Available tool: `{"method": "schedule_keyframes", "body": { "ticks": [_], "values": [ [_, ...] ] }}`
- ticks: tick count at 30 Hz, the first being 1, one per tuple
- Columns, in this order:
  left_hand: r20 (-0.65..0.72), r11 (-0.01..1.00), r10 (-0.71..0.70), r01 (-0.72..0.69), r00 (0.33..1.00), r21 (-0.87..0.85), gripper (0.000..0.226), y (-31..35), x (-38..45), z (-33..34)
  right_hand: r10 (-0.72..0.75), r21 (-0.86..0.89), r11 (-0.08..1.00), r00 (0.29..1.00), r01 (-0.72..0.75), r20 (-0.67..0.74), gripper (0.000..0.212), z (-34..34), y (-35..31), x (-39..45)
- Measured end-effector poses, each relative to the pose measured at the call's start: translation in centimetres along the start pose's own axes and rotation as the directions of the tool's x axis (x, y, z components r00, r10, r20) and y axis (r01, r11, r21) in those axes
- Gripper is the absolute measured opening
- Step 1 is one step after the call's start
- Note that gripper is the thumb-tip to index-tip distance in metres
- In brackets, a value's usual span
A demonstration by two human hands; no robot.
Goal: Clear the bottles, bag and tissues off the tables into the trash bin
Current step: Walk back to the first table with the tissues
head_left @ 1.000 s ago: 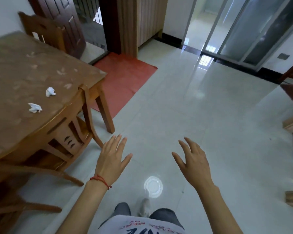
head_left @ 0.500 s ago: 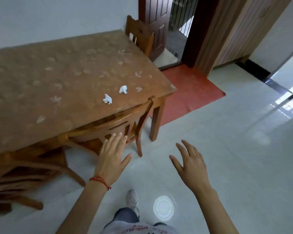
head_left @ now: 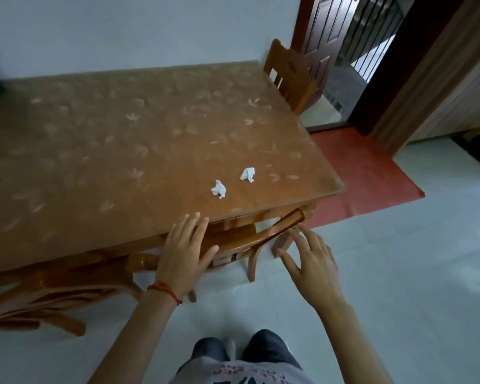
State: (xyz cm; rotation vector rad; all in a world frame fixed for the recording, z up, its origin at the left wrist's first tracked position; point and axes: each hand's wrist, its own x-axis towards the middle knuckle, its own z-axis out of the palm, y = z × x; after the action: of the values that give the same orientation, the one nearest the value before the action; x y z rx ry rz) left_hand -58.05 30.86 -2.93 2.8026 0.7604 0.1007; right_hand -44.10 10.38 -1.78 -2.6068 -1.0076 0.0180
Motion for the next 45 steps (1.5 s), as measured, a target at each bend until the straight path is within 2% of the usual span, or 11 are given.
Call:
{"method": "schedule_keyframes", "body": {
  "ticks": [8, 14, 21, 25, 28, 31, 33, 34, 37, 45],
  "values": [
    [-0.023, 0.994, -0.08, 0.078, 0.997, -0.079, 0.074, -0.3, 7.2, 0.9, -0.079, 0.072, 0.994, 0.997, 0.078, 0.007, 0.046, 1.5, 1.6, 9.2],
    [0.021, 0.976, -0.174, 0.175, 0.985, -0.129, 0.082, -0.4, 13.3, 2.3, -0.177, 0.049, 0.984, 0.981, 0.174, 0.082, 0.055, 2.9, 3.4, 17.7],
    [0.022, 0.939, -0.282, 0.28, 0.959, -0.199, 0.092, -0.8, 17.2, 3.7, -0.317, 0.046, 0.949, 0.939, 0.313, 0.131, 0.046, 4.6, 4.3, 24.5],
    [0.122, 0.843, -0.401, 0.418, 0.908, -0.339, 0.084, -1.4, 19.2, 5.5, -0.327, 0.069, 0.945, 0.933, 0.32, 0.15, 0.048, 5.9, 4.2, 26.3],
    [0.209, 0.682, -0.529, 0.559, 0.822, -0.472, 0.074, -1.5, 21.0, 6.6, -0.322, 0.106, 0.945, 0.932, 0.308, 0.164, 0.046, 6.6, 4.1, 27.0],
    [0.306, 0.544, -0.591, 0.649, 0.746, -0.532, 0.059, -2.0, 22.3, 7.8, -0.317, 0.11, 0.947, 0.937, 0.303, 0.147, 0.043, 7.1, 4.1, 27.1],
    [0.325, 0.482, -0.639, 0.692, 0.697, -0.538, 0.062, -2.3, 22.9, 9.0, -0.316, 0.087, 0.948, 0.937, 0.306, 0.148, 0.043, 7.2, 4.3, 26.9],
    [0.316, 0.468, -0.661, 0.703, 0.681, -0.536, 0.063, -2.4, 23.1, 9.7, -0.31, 0.082, 0.95, 0.937, 0.301, 0.16, 0.043, 7.3, 4.4, 26.8],
    [0.287, 0.442, -0.699, 0.712, 0.655, -0.546, 0.047, -1.8, 24.0, 10.1, -0.275, 0.083, 0.961, 0.939, 0.263, 0.208, 0.048, 7.7, 5.0, 26.7],
    [0.204, 0.515, -0.7, 0.681, 0.684, -0.52, 0.02, -1.4, 24.8, 11.3, -0.223, 0.067, 0.975, 0.947, 0.213, 0.231, 0.052, 8.1, 5.5, 26.5]
  ]
}}
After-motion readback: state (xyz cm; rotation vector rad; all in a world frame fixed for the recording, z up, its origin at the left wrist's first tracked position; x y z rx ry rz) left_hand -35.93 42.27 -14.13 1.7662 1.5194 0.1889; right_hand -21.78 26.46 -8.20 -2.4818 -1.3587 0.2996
